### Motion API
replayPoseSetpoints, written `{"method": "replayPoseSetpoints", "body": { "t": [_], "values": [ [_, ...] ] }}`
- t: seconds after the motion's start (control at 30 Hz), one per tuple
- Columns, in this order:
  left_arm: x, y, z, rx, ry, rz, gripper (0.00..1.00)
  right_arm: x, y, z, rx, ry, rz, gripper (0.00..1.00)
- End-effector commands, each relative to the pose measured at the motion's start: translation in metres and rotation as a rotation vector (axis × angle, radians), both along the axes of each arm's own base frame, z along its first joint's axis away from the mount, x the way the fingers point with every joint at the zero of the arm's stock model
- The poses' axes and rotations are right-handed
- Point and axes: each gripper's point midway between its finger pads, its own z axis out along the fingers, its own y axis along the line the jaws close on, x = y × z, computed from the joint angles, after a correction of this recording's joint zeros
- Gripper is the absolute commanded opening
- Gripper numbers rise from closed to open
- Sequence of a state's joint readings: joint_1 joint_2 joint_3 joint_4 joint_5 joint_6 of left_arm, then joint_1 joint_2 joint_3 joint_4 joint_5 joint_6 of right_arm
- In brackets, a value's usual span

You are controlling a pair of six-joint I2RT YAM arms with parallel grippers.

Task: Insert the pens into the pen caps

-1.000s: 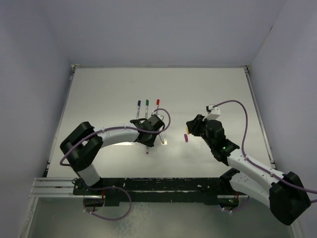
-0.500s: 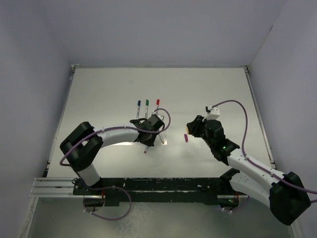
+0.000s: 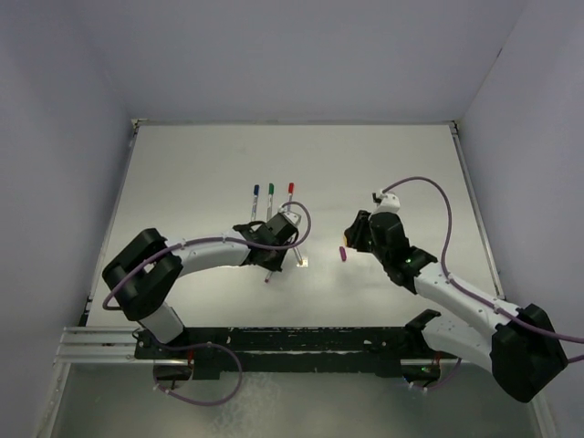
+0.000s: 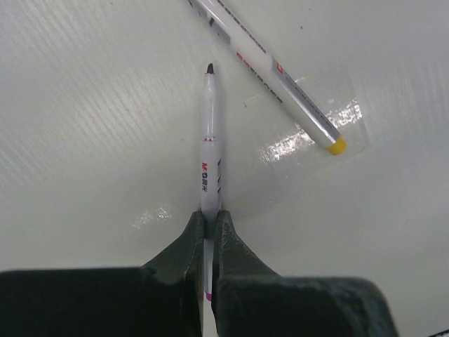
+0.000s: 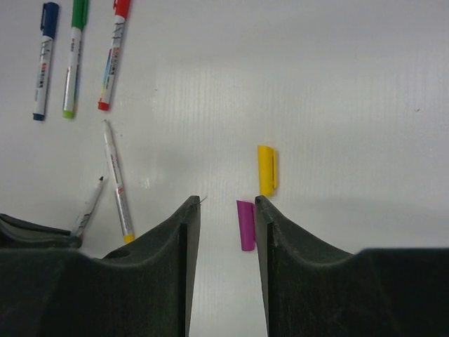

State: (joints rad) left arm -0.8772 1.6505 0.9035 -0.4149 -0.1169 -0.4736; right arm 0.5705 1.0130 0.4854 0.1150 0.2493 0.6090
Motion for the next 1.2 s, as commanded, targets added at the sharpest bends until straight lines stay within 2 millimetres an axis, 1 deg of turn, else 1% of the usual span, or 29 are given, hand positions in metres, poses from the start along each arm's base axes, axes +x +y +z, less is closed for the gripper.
{"method": "replayPoseSetpoints", "body": {
  "t": [0.0, 0.27, 0.43, 0.53, 0.63, 0.87, 1.17],
  "values": [
    [-0.056, 0.032, -0.027, 0.078, 0.208, -0.025, 0.0, -0.001, -0.002, -0.008, -0.046, 0.054, -0.003, 0.39],
    [-0.029, 0.005, 0.036, -0.098, 0.029, -0.046, 0.0, -0.01, 0.005, -0.041, -0.087, 0.186, 0.041, 0.39],
    [-0.017, -0.006, 0.064, -0.187, -0.07, -0.056, 0.0, -0.011, 0.011, -0.047, -0.08, 0.205, 0.064, 0.39],
    [-0.01, -0.012, 0.076, -0.23, -0.116, -0.059, 0.0, -0.01, 0.015, -0.048, -0.078, 0.209, 0.076, 0.39],
    [-0.006, -0.019, 0.081, -0.258, -0.137, -0.067, 0.0, -0.01, 0.016, -0.052, -0.081, 0.216, 0.081, 0.39],
    [0.0, -0.033, 0.083, -0.294, -0.145, -0.088, 0.0, -0.008, 0.019, -0.062, -0.112, 0.251, 0.088, 0.39],
    [0.002, -0.036, 0.084, -0.3, -0.154, -0.099, 0.0, -0.004, 0.015, -0.072, -0.17, 0.279, 0.063, 0.4]
  ]
}}
